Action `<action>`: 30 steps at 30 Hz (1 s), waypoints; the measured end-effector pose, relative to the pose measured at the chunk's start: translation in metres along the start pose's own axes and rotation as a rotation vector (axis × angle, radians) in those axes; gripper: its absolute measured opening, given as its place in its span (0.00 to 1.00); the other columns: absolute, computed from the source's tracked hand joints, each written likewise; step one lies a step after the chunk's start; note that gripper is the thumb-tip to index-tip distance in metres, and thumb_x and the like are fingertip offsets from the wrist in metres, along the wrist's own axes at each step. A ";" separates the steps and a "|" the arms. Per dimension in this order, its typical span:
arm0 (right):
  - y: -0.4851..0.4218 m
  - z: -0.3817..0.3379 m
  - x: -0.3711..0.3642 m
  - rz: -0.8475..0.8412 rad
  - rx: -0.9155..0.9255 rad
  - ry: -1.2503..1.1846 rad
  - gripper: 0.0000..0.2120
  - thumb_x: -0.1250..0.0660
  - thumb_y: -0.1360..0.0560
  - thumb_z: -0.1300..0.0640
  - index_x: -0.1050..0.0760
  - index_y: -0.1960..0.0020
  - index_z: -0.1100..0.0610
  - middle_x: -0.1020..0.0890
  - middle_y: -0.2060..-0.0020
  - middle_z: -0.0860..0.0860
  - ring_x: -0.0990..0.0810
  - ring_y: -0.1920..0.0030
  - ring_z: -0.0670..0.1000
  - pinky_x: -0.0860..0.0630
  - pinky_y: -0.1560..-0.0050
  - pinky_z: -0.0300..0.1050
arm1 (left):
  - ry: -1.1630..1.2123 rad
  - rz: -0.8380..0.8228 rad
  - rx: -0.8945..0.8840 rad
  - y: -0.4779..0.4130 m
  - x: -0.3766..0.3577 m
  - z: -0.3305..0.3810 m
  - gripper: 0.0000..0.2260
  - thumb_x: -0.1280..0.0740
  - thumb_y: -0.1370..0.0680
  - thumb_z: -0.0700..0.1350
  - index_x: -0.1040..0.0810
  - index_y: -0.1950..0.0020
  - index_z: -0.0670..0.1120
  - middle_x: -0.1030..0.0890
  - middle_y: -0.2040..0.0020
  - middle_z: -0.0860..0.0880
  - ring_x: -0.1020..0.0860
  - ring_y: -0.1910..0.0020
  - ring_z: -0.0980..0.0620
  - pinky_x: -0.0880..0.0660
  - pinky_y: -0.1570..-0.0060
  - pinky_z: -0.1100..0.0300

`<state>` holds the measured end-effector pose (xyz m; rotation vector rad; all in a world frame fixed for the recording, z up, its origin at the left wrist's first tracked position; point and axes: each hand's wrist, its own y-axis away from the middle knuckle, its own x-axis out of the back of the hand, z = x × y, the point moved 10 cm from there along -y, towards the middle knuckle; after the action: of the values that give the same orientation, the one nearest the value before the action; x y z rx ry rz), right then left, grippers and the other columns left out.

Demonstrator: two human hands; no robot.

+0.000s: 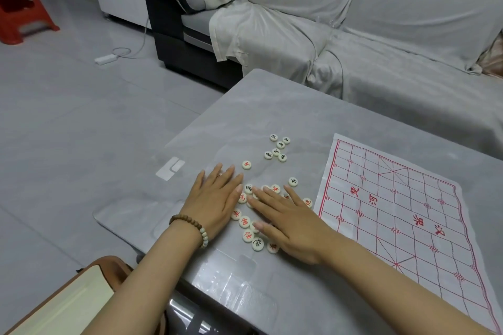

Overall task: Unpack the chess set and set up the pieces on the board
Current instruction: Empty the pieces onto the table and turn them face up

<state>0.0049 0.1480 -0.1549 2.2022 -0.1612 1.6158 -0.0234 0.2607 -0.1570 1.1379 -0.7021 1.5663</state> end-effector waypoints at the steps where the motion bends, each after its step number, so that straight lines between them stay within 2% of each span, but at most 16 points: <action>1: -0.006 0.001 0.001 0.002 -0.005 -0.001 0.35 0.67 0.28 0.34 0.57 0.23 0.44 0.59 0.25 0.38 0.63 0.26 0.38 0.71 0.28 0.42 | -0.013 0.005 0.014 0.000 0.000 -0.003 0.21 0.59 0.18 0.53 0.52 0.24 0.55 0.55 0.23 0.57 0.60 0.25 0.56 0.63 0.27 0.56; 3: -0.019 0.006 0.005 -0.007 -0.027 -0.003 0.36 0.67 0.29 0.34 0.56 0.23 0.45 0.57 0.24 0.40 0.62 0.25 0.40 0.70 0.28 0.44 | -0.013 0.001 0.041 0.000 -0.001 -0.007 0.22 0.59 0.18 0.53 0.54 0.24 0.56 0.56 0.23 0.57 0.61 0.25 0.55 0.63 0.28 0.56; 7: -0.043 0.027 0.015 -0.016 -0.117 0.003 0.27 0.59 0.20 0.41 0.57 0.23 0.47 0.56 0.23 0.44 0.60 0.24 0.43 0.69 0.28 0.48 | 0.002 -0.011 0.050 0.000 -0.005 -0.011 0.22 0.59 0.18 0.53 0.54 0.24 0.55 0.57 0.23 0.56 0.60 0.25 0.55 0.62 0.28 0.56; 15: -0.070 0.070 0.033 0.075 -0.274 -0.032 0.27 0.58 0.19 0.43 0.55 0.22 0.51 0.55 0.23 0.47 0.58 0.24 0.45 0.68 0.28 0.51 | 0.091 0.000 0.041 -0.006 -0.002 -0.004 0.23 0.58 0.18 0.53 0.54 0.23 0.52 0.56 0.23 0.56 0.57 0.25 0.56 0.60 0.27 0.59; 20: -0.088 0.035 0.041 0.142 -0.129 -0.074 0.25 0.56 0.18 0.45 0.48 0.23 0.51 0.48 0.23 0.46 0.55 0.24 0.46 0.68 0.27 0.49 | 0.137 0.124 0.182 -0.011 0.013 -0.025 0.23 0.55 0.18 0.51 0.52 0.23 0.47 0.49 0.23 0.51 0.49 0.25 0.54 0.54 0.26 0.57; 23: -0.091 0.013 0.036 0.153 0.011 -0.087 0.21 0.54 0.17 0.49 0.43 0.25 0.50 0.43 0.25 0.44 0.52 0.24 0.45 0.67 0.27 0.48 | 0.113 0.123 0.229 -0.009 0.014 -0.034 0.23 0.55 0.18 0.49 0.52 0.23 0.47 0.47 0.23 0.51 0.50 0.25 0.53 0.54 0.26 0.56; 25: -0.085 0.010 0.035 0.194 0.074 -0.113 0.22 0.54 0.18 0.48 0.42 0.25 0.49 0.43 0.25 0.43 0.52 0.24 0.44 0.66 0.27 0.46 | 0.111 0.115 0.212 -0.008 0.013 -0.033 0.22 0.55 0.18 0.49 0.52 0.23 0.48 0.48 0.23 0.52 0.51 0.25 0.53 0.55 0.26 0.57; 27: -0.077 0.018 0.034 0.201 0.067 -0.072 0.23 0.55 0.18 0.47 0.44 0.24 0.49 0.45 0.24 0.42 0.54 0.24 0.43 0.67 0.28 0.45 | 0.099 0.103 0.170 -0.008 0.010 -0.029 0.22 0.56 0.18 0.49 0.52 0.23 0.48 0.49 0.23 0.53 0.52 0.25 0.54 0.56 0.27 0.57; 30: -0.071 0.047 0.027 0.117 -0.052 -0.024 0.23 0.56 0.18 0.47 0.49 0.23 0.49 0.50 0.24 0.42 0.58 0.24 0.43 0.68 0.27 0.47 | 0.085 0.075 0.078 -0.009 0.004 -0.014 0.23 0.55 0.18 0.51 0.53 0.23 0.50 0.50 0.23 0.55 0.53 0.25 0.55 0.58 0.28 0.59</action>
<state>0.0787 0.1988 -0.1591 2.2106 -0.3402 1.6267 -0.0194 0.2769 -0.1596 1.1053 -0.6383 1.7086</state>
